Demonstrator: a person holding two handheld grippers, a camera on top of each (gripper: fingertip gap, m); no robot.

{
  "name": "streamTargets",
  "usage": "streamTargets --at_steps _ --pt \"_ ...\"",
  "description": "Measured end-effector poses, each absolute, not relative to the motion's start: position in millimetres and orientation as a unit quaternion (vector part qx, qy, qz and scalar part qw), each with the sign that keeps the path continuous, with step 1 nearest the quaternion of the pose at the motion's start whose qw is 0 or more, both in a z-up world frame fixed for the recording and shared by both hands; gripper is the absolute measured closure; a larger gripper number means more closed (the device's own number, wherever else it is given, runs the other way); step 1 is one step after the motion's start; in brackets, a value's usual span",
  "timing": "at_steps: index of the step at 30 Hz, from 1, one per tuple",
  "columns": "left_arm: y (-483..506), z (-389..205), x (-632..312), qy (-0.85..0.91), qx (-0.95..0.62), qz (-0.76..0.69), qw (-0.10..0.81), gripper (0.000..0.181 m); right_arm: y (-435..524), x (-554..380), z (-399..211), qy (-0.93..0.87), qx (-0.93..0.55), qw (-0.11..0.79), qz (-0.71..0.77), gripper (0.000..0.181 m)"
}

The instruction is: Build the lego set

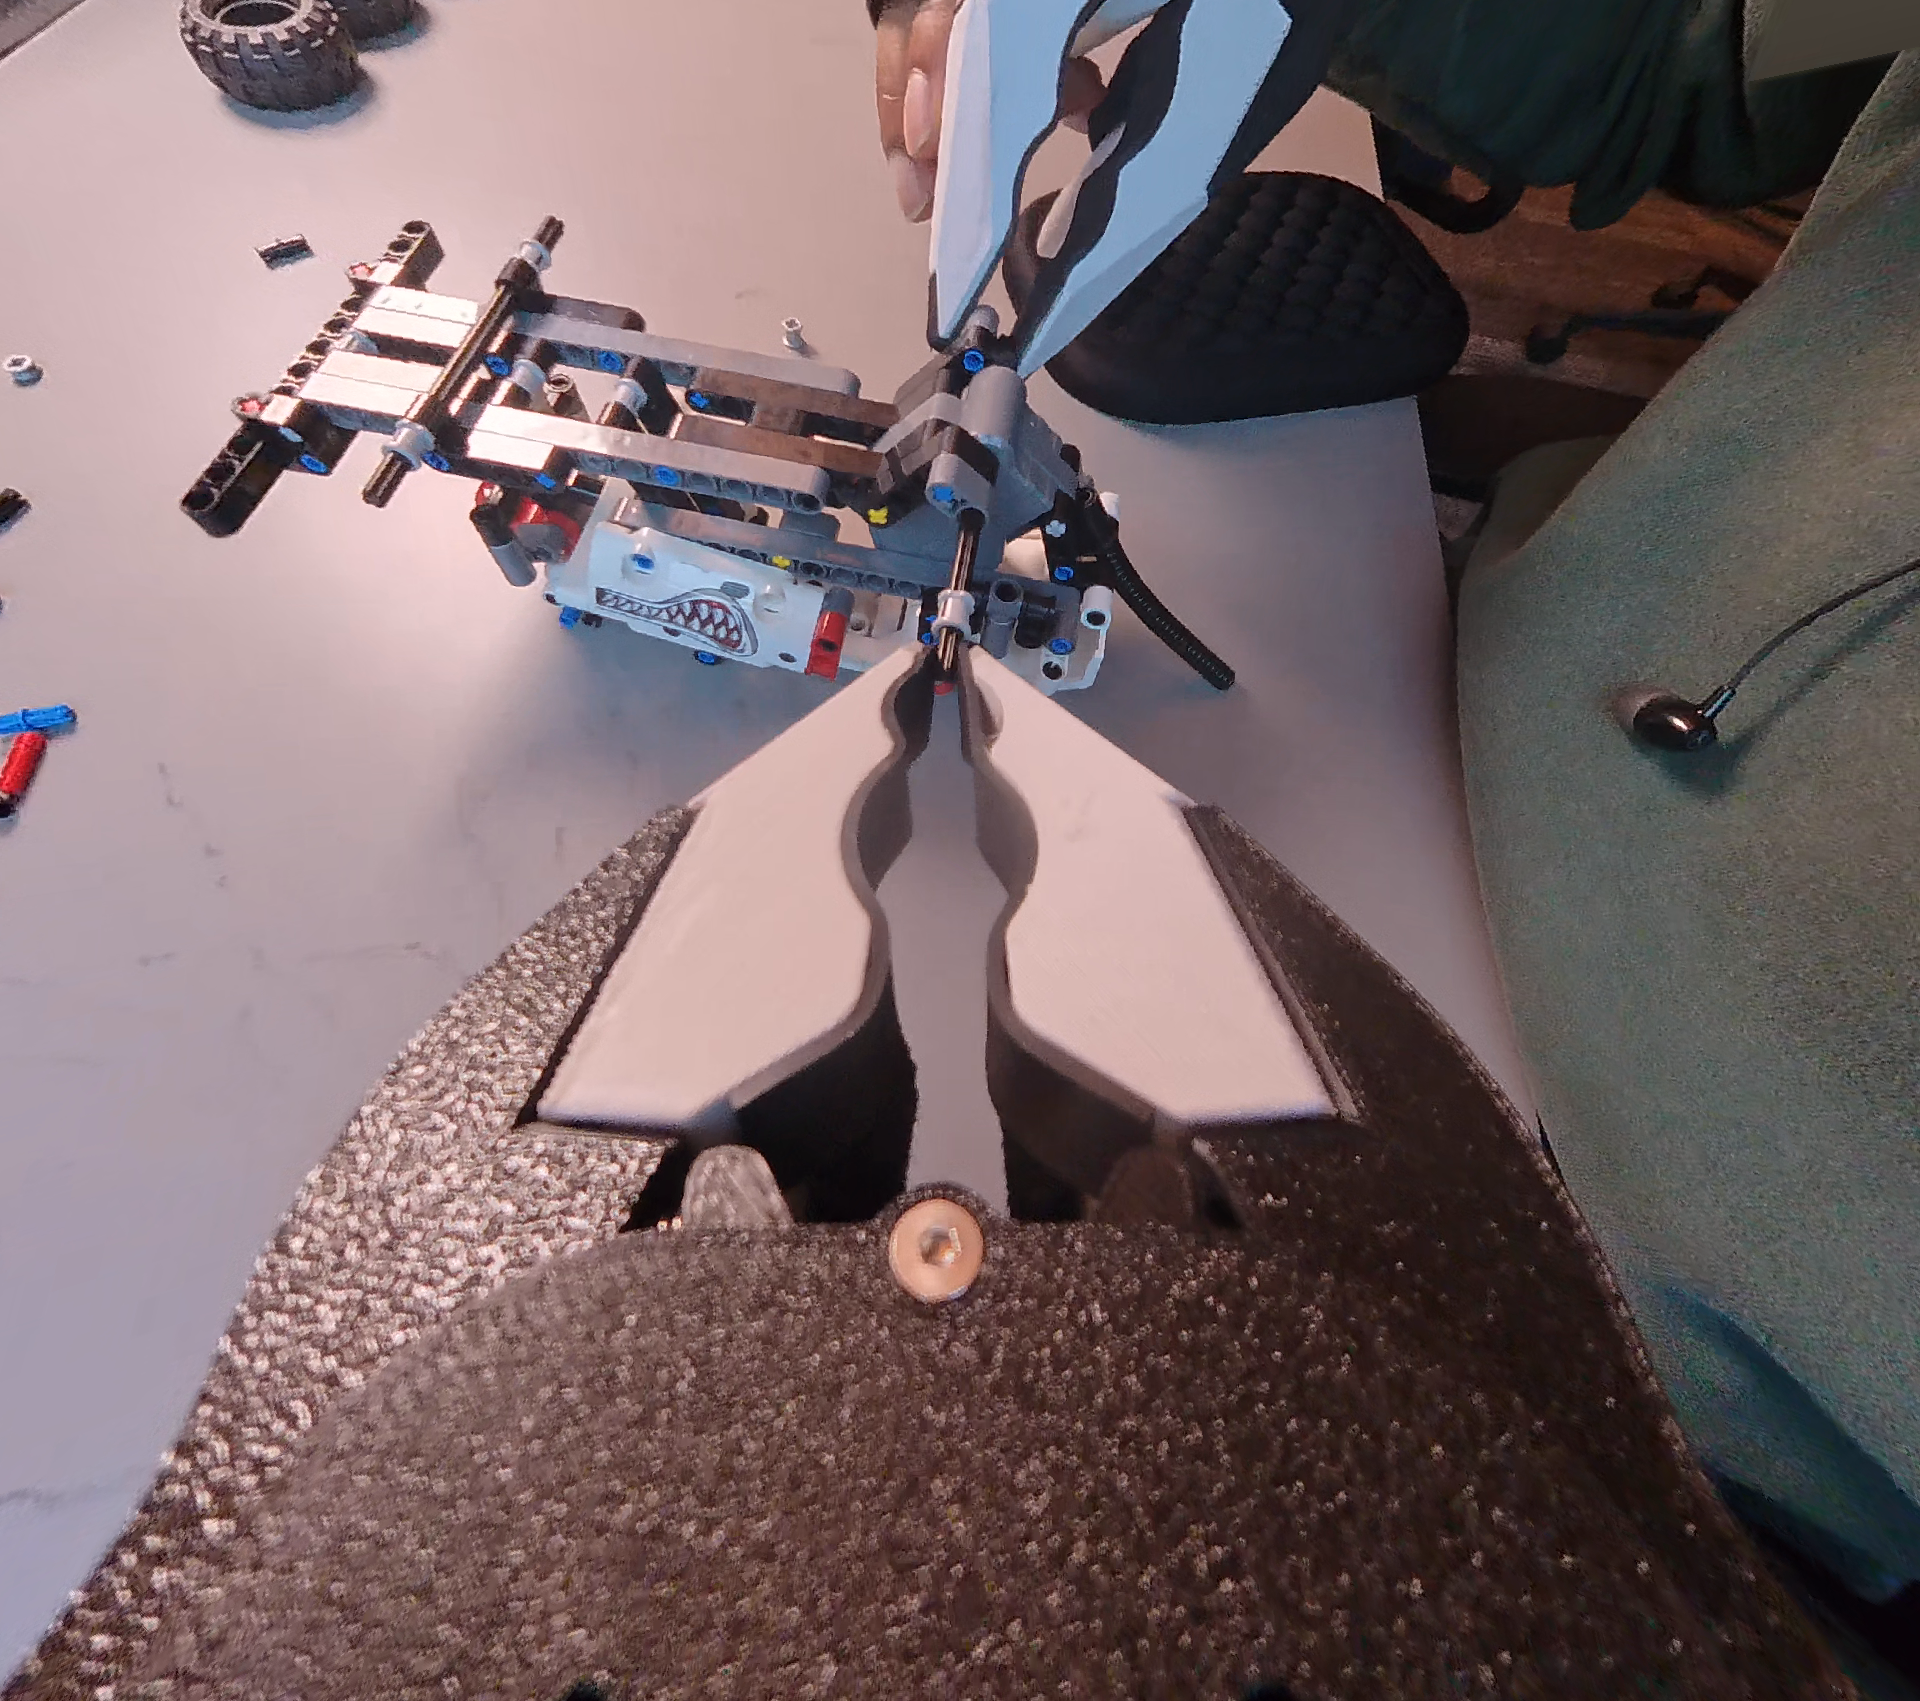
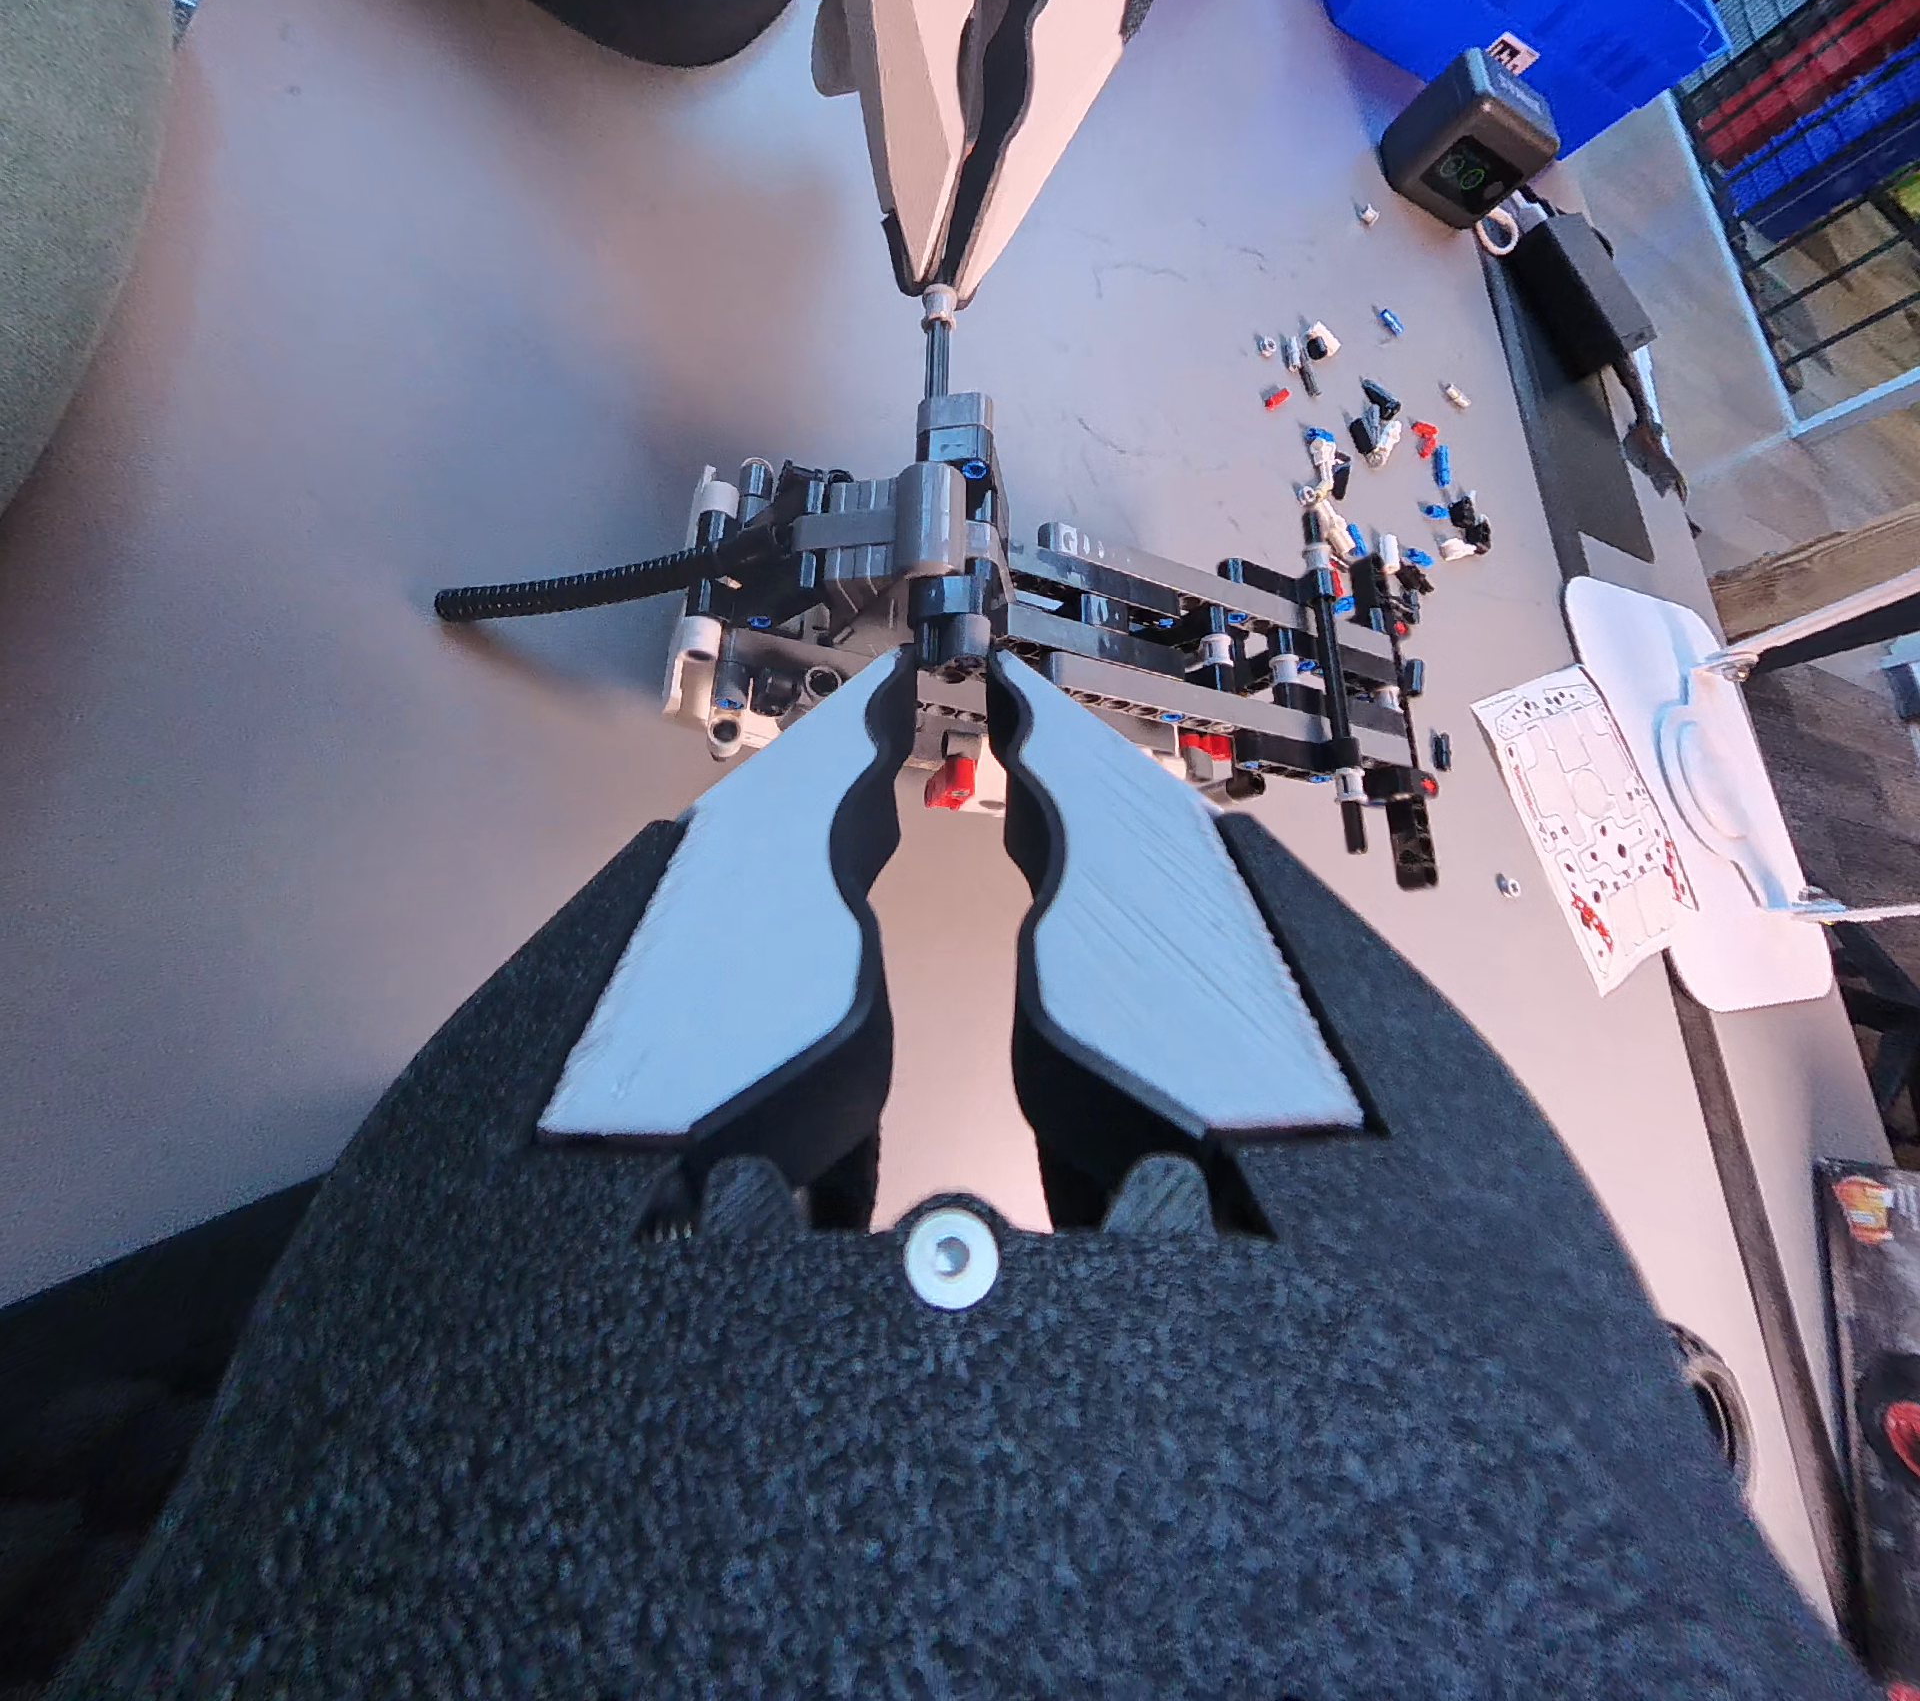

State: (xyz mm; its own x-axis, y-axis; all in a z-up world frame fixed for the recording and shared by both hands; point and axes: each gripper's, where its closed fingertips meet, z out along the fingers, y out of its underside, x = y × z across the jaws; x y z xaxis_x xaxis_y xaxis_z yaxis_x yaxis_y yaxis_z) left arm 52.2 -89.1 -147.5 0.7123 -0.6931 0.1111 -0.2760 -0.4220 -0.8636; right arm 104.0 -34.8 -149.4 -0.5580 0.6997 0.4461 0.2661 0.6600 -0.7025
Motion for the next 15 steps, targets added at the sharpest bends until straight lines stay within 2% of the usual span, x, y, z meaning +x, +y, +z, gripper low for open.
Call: streamTargets --at_steps 4,7,8,13,15 --pt "-91.4 -149.0 52.8 0.285 -0.807 -0.263 0.445 0.178 -35.7 101.9 -148.6 -0.831 -0.291 0.374 0.292 0.168" --pt "-91.2 -148.7 53.8 0.277 -0.804 -0.278 0.447 0.178 -41.2 98.3 -146.8 -0.827 -0.273 0.391 0.296 0.147" --pt "-90.7 -147.9 54.0 0.275 -0.803 -0.282 0.447 0.178 -43.4 96.9 -148.3 -0.828 -0.264 0.397 0.295 0.147" --pt "-92.2 -147.6 52.5 0.276 -0.804 -0.291 0.439 0.178 -39.8 92.9 -150.4 -0.818 -0.234 0.439 0.289 0.166" --pt "-93.2 -147.2 52.2 0.277 -0.804 -0.294 0.436 0.178 -40.7 93.0 -150.1 -0.821 -0.228 0.436 0.291 0.166"
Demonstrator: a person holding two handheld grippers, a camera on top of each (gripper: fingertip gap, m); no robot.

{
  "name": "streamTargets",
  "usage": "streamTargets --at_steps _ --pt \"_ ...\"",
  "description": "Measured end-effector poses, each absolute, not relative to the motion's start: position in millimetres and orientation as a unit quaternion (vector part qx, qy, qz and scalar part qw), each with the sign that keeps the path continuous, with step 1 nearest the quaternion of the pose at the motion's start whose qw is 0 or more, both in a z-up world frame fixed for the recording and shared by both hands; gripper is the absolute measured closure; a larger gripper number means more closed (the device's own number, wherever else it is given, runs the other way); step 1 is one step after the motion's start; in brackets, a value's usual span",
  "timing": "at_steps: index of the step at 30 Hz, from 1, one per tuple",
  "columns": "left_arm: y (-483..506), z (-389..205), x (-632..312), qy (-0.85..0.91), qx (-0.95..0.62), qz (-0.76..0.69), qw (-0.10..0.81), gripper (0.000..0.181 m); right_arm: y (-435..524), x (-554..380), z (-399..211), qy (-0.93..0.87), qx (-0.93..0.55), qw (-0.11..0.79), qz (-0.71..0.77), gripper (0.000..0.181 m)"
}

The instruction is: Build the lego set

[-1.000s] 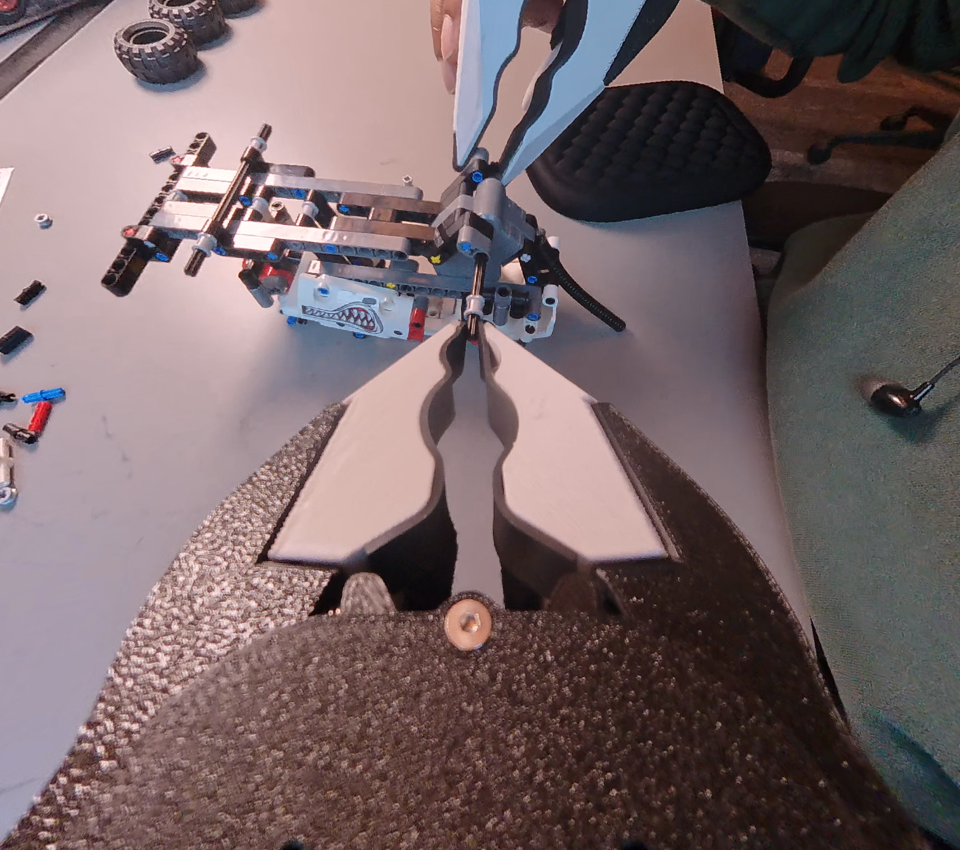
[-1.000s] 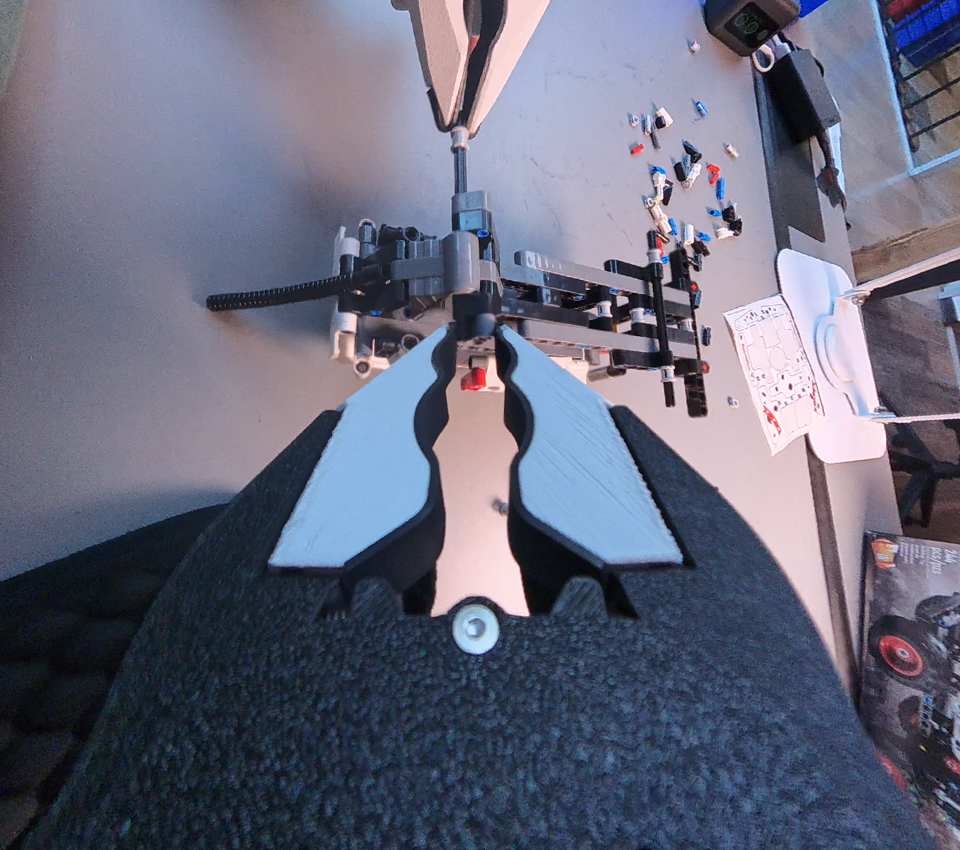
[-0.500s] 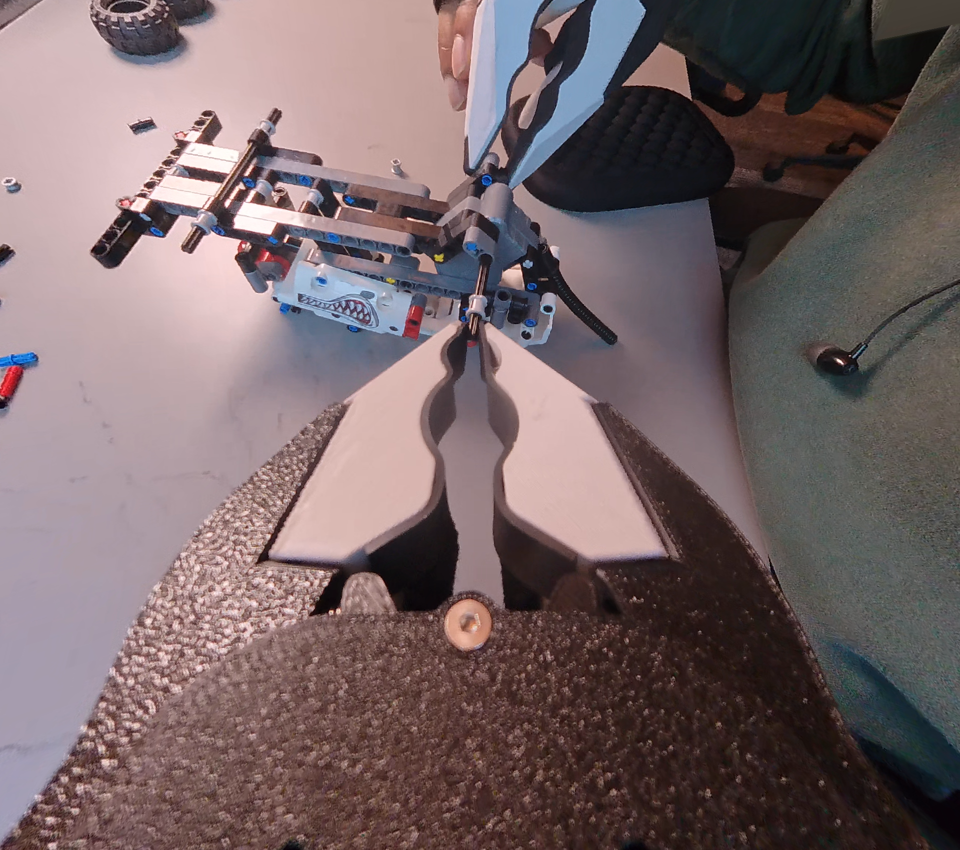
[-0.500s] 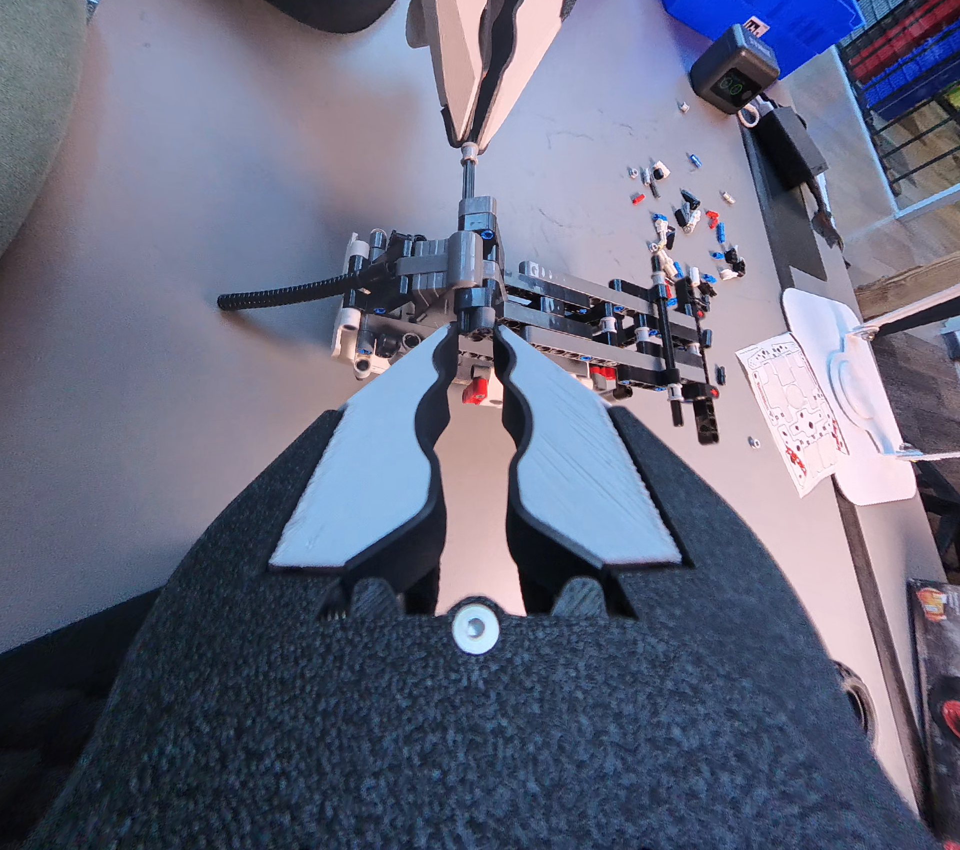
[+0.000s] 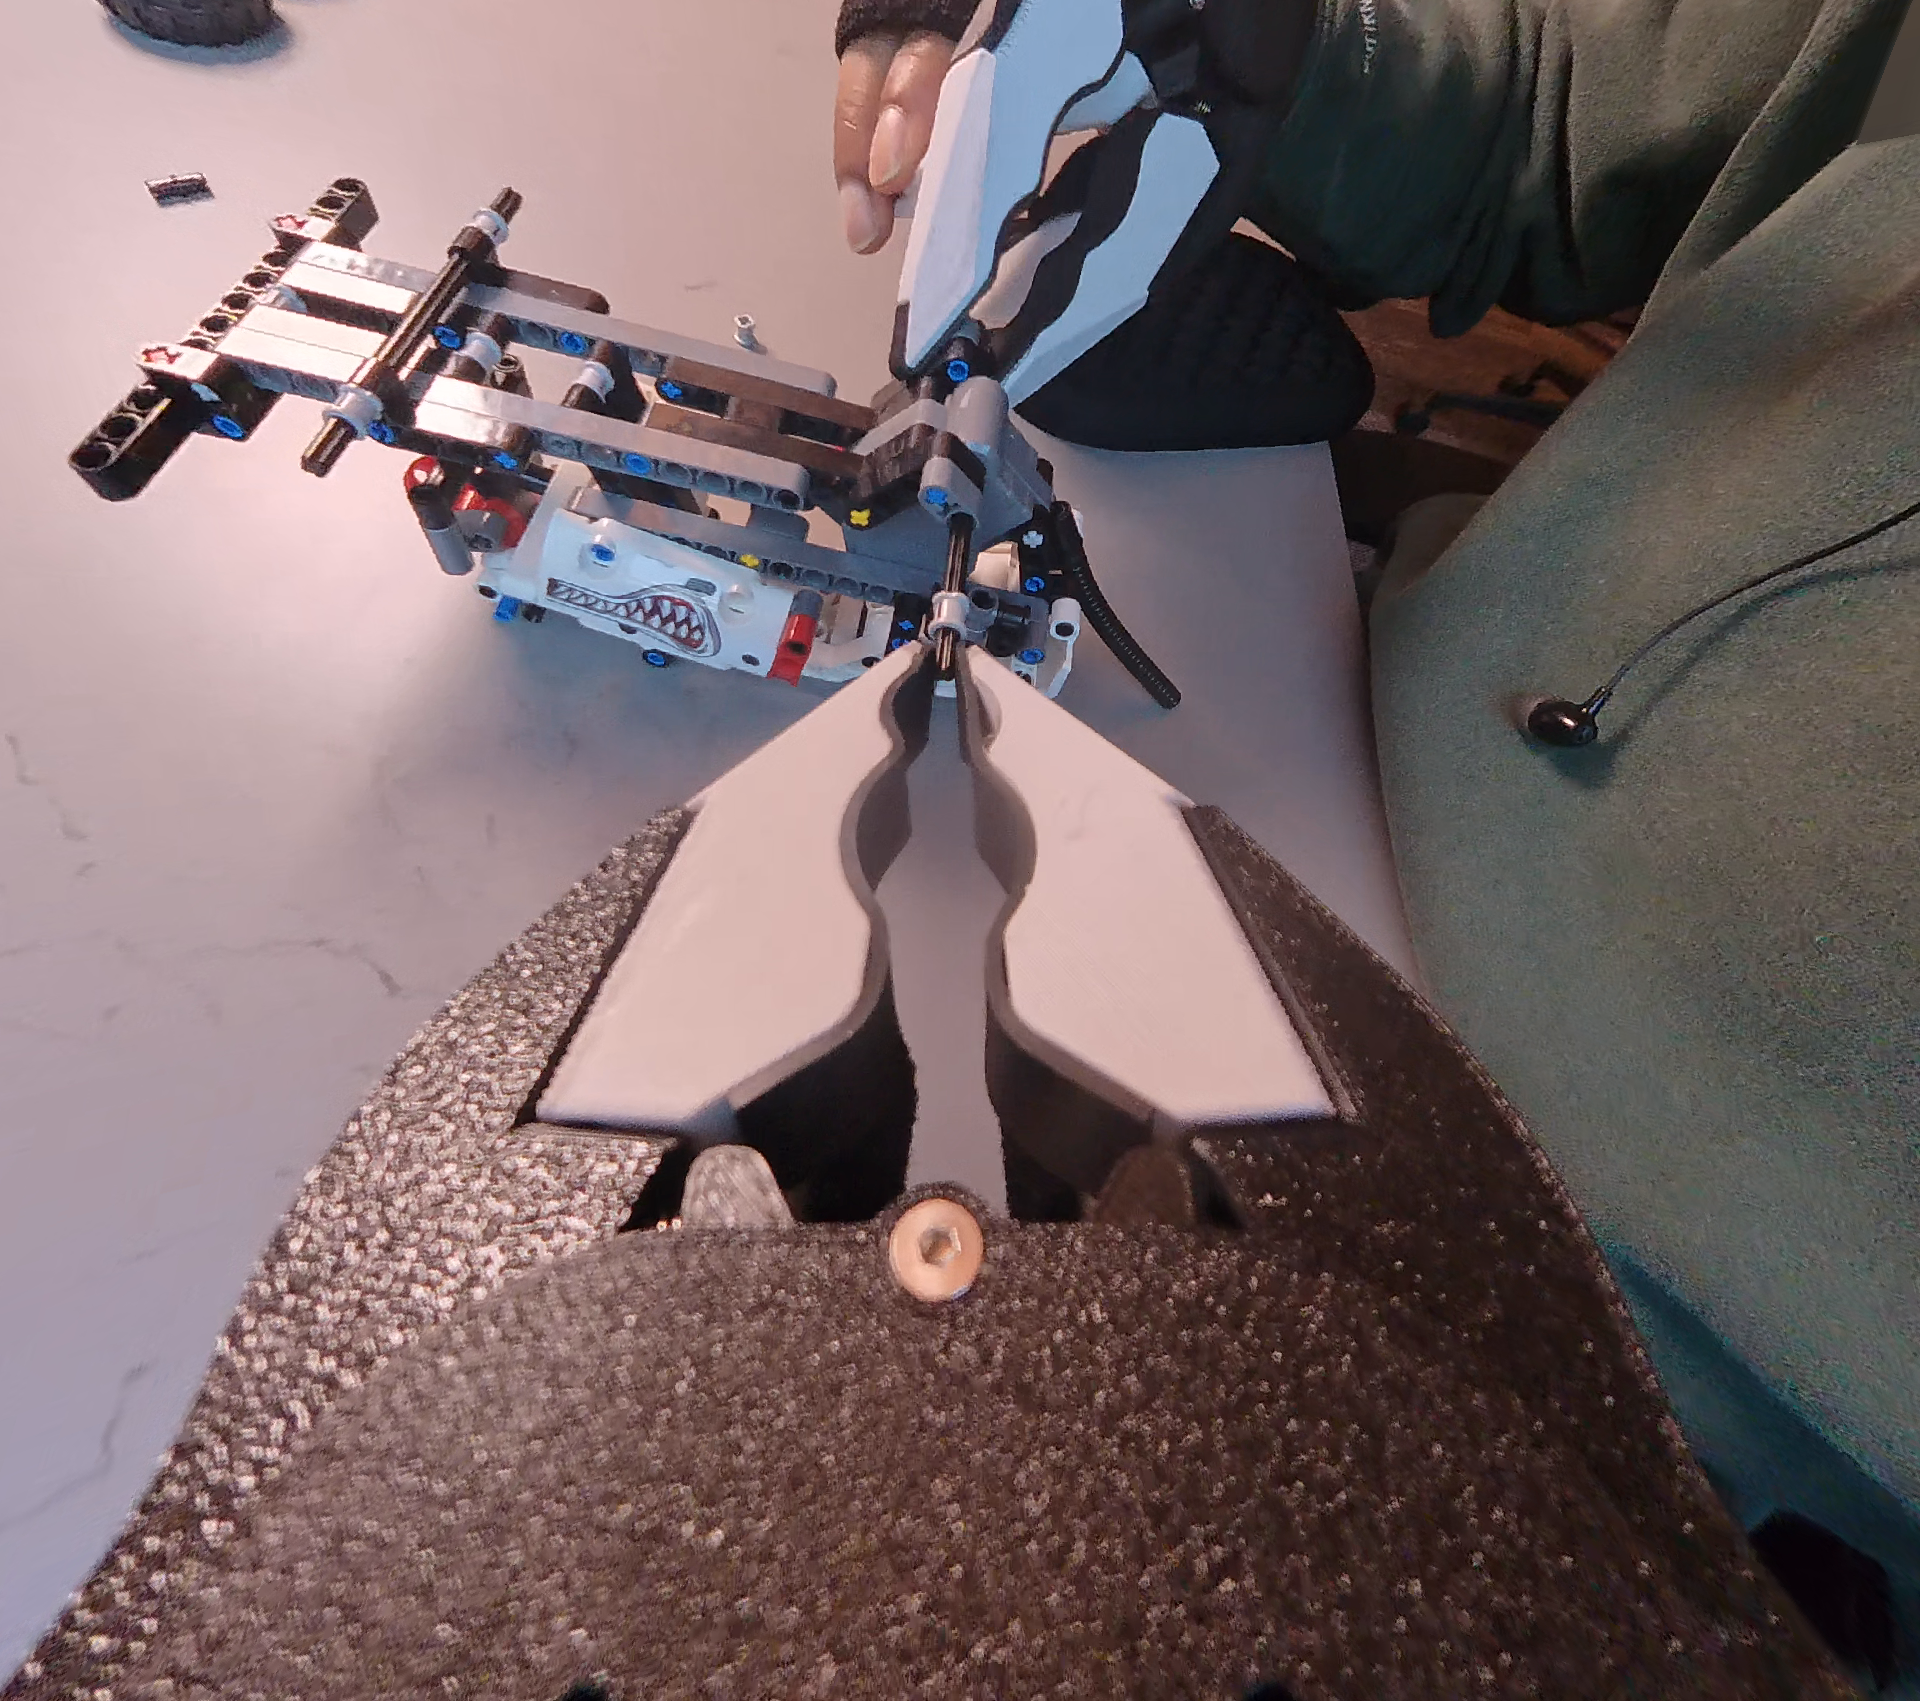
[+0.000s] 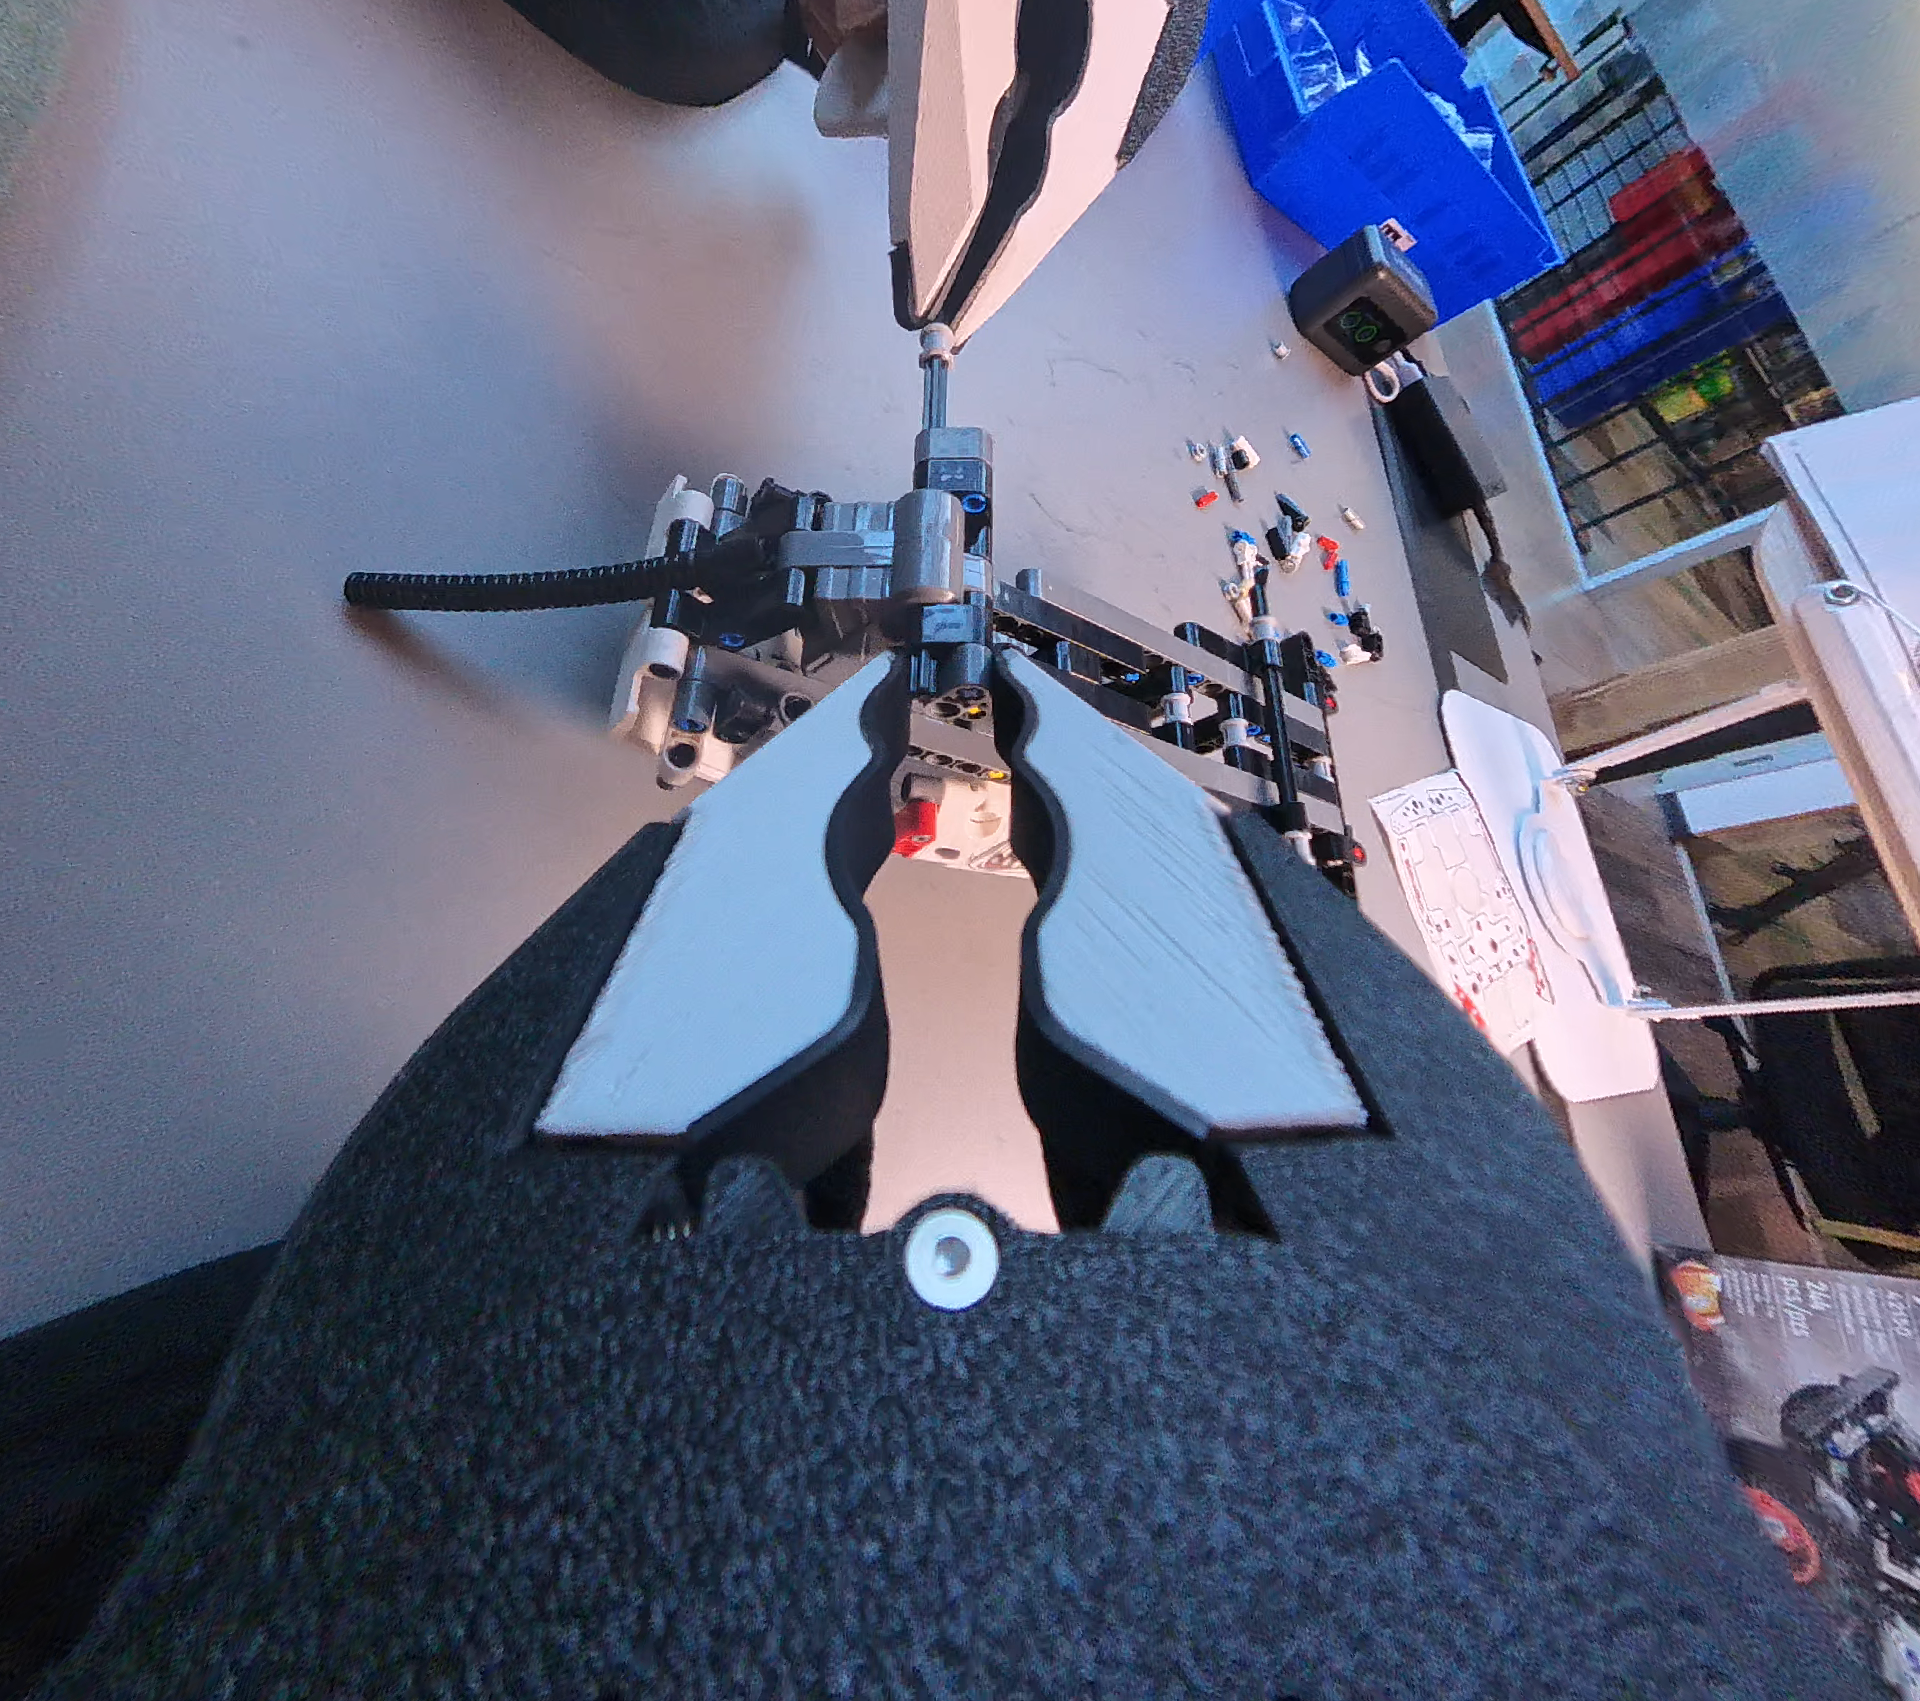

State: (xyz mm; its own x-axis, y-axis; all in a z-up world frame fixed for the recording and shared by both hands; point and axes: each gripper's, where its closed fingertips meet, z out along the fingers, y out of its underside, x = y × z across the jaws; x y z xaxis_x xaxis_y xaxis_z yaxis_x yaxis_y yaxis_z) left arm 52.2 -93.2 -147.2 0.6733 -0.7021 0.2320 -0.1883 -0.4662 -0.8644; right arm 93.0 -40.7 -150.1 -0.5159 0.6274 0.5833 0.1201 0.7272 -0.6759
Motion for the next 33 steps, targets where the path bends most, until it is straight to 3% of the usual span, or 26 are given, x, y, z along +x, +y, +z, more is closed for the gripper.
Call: streamTargets --at_steps 13,17,21,26,33 --pt "-95.8 -147.3 35.9 0.268 -0.811 -0.299 0.426 0.177 -41.8 88.7 -147.9 -0.808 -0.225 0.458 0.294 0.167" --pt "-91.4 -143.0 29.1 0.269 -0.823 -0.257 0.429 0.155 -40.4 95.1 -144.9 -0.799 -0.257 0.444 0.314 0.163" --pt "-86.2 -135.6 43.3 0.323 -0.826 -0.201 0.416 0.147 -41.1 105.0 -143.5 -0.782 -0.293 0.431 0.342 0.167" --pt "-73.9 -152.8 64.6 0.400 -0.833 -0.143 0.355 0.143 -37.5 104.0 -144.1 -0.773 -0.318 0.417 0.357 0.171" --pt "-60.9 -152.3 90.1 0.428 -0.825 -0.134 0.345 0.148 -39.7 102.3 -144.8 -0.770 -0.347 0.362 0.395 0.174"
